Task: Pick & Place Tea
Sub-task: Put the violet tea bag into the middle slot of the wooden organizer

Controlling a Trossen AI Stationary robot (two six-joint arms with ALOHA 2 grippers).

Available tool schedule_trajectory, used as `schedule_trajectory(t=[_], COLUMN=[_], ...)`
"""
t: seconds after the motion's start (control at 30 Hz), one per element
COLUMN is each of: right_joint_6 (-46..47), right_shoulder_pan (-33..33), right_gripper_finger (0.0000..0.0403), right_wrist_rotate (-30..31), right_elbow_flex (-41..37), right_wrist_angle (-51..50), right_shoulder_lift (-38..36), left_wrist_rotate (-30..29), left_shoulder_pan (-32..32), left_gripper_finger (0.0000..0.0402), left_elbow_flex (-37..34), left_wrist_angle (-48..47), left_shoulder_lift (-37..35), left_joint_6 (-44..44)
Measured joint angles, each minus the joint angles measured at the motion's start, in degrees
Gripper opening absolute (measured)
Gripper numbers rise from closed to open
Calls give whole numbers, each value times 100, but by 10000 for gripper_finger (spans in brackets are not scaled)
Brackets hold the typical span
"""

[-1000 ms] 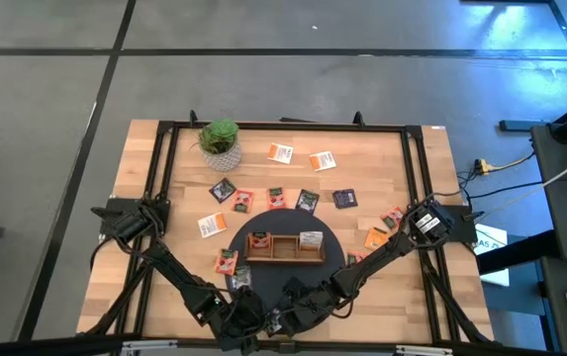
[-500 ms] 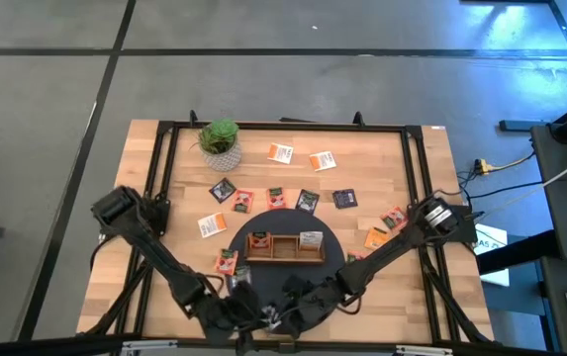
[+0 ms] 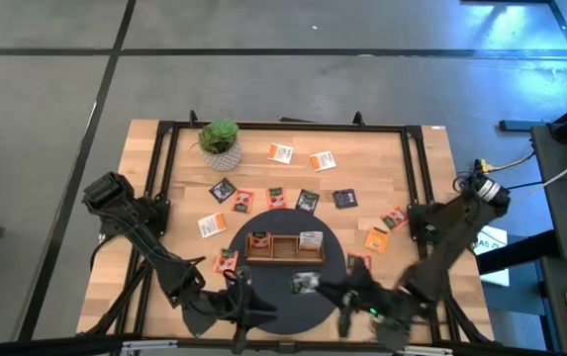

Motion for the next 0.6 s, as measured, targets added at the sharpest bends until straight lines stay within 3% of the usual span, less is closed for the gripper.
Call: schedule_trajectory(t=[0.1, 0.27, 0.6], right_joint_6=[-776, -1871, -2577], right_shoulder_pan=[270, 237, -23], right_gripper_finger=[18, 18, 18], right_wrist_rotate=[656, 820, 652], right_elbow_flex=[0, 0, 0], right_wrist_angle=[730, 1815, 2193], right_shoulder_lift=[64, 362, 454], left_wrist_rotate=[-159, -93, 0], left_shoulder_pan=[89, 263, 457], left_gripper_finger=[97, 131, 159], left_elbow_flex=[0, 4, 4], left_wrist_angle=[312, 637, 701], left_shoulder_lift=[5, 5, 5], left_joint_6=[480, 1053, 354])
